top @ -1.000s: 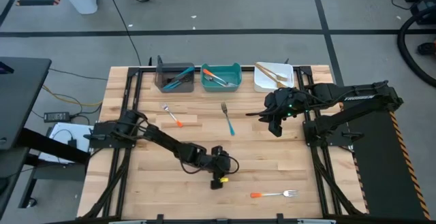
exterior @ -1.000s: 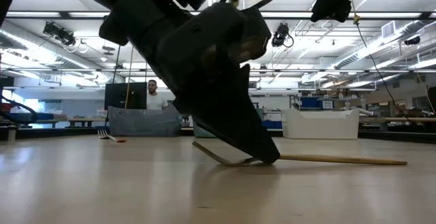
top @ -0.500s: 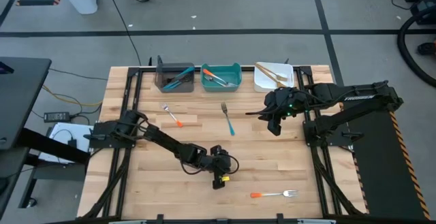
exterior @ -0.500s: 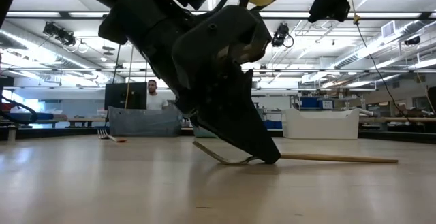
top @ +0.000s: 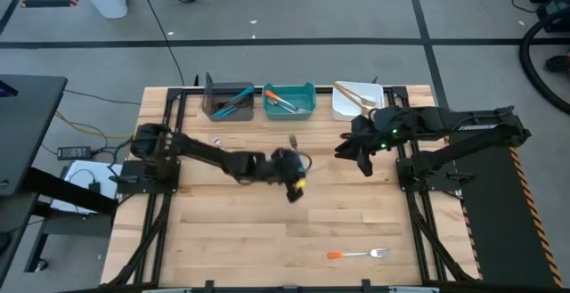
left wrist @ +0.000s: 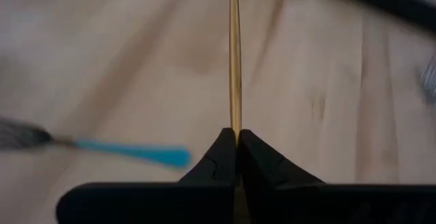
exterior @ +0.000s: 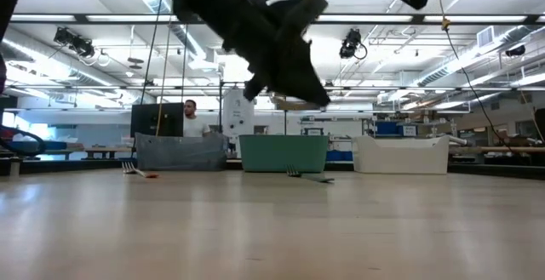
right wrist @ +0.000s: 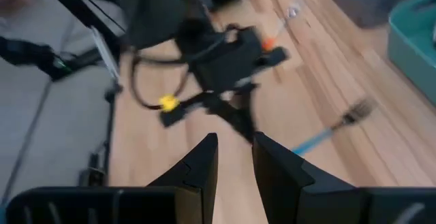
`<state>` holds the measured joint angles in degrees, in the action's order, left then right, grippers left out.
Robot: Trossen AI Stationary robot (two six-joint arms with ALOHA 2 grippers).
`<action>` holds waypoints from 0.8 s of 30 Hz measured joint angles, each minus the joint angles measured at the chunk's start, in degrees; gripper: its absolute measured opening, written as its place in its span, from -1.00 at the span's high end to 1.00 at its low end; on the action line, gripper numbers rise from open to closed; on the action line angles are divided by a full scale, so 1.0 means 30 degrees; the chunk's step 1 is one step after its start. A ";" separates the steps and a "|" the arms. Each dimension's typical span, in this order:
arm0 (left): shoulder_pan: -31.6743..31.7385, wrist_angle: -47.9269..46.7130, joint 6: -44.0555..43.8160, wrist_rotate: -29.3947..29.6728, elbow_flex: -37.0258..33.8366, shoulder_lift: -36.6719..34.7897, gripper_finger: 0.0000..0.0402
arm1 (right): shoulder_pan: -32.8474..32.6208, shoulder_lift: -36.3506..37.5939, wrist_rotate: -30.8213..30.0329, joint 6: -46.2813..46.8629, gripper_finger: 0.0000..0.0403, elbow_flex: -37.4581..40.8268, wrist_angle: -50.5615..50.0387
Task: Sort silverware by color (type)
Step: Put the gold fork into the white bin
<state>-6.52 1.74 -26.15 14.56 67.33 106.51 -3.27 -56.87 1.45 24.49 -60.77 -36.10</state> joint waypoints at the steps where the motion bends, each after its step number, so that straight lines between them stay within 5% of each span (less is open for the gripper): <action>1: 0.0450 0.0218 0.0108 -0.0041 0.0000 -0.0364 0.93 | 0.0000 0.0228 -0.0007 -0.0014 0.51 0.0000 0.0137; 15: 0.5762 0.6004 0.1999 0.0114 0.0073 -0.2882 0.94 | 0.1954 0.0292 -0.6215 -0.0935 0.51 0.0000 0.2956; 24: 0.7466 0.8149 0.4699 -0.1676 0.0087 -0.2876 0.93 | 0.4731 -0.2302 -0.7320 -0.4388 0.49 0.0000 0.7540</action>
<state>15.88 26.19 -12.05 9.53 67.59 97.89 10.93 -63.77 -20.51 11.33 -60.77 -13.48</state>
